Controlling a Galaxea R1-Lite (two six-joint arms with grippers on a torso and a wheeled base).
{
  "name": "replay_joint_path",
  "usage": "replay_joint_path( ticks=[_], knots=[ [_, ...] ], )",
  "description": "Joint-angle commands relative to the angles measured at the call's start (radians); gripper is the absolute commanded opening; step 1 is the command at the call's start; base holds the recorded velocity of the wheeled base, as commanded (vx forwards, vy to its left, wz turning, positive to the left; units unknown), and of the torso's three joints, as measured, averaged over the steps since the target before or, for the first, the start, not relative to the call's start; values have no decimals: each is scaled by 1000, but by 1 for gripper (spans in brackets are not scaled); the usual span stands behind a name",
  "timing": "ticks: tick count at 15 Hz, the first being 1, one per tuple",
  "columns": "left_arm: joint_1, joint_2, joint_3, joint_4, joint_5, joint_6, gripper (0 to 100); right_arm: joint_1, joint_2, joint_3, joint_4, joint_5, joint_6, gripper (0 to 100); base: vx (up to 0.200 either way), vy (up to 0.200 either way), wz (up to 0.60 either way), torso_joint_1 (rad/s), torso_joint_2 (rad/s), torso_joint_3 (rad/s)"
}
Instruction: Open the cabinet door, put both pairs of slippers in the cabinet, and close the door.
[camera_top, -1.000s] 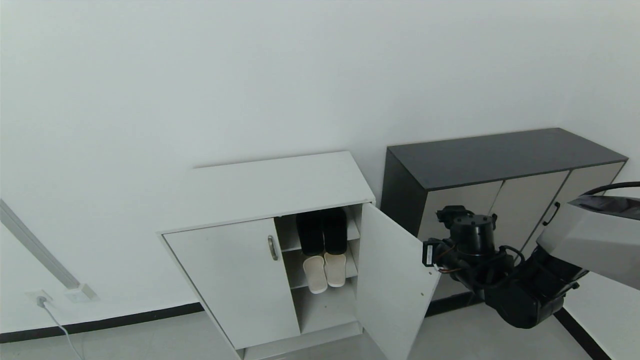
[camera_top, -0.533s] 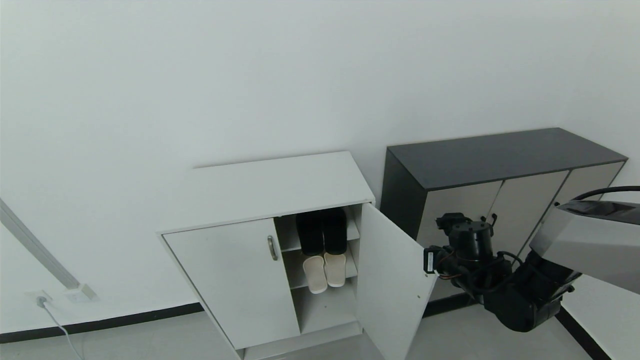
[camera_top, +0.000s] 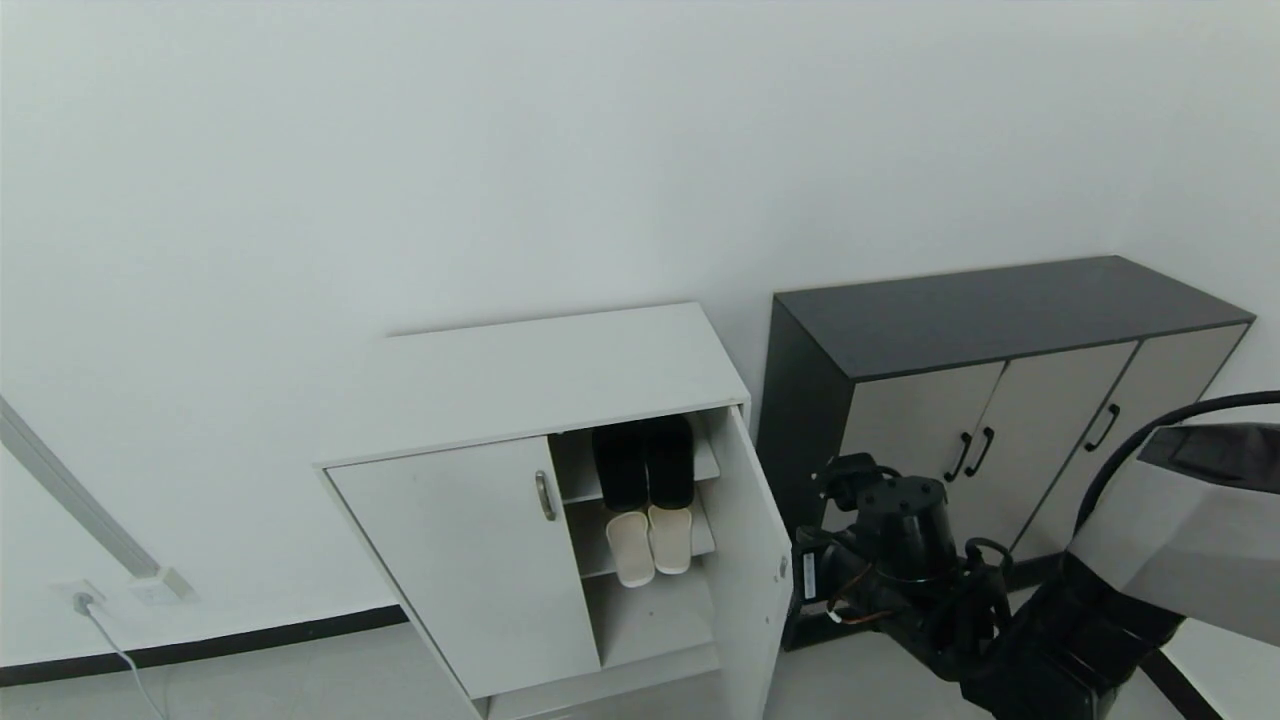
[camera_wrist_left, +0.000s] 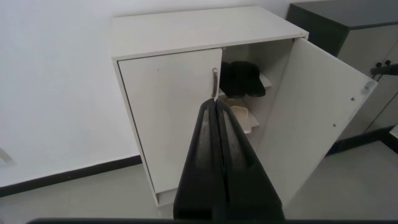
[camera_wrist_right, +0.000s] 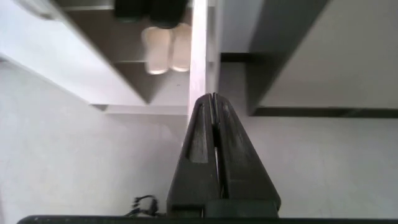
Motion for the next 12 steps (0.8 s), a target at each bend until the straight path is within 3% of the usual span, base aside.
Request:
replay_joint_path(
  ticks=[1,6,8,12],
  knots=[
    [0,0,0,0,0,0,0,28,-51,18,0,0,3,0,0,0,0,0,0,0],
    [0,0,0,0,0,0,0,51,-135,72,0,1,-6,0,0,0,0,0,0,0],
    [0,0,0,0,0,0,0,53,-175,101,-17,69,-12,0,0,0,0,0,0,0],
    [0,0,-2,0,0,0,0,54,-165,117,-22,75,-46,0,0,0,0,0,0,0]
  ],
)
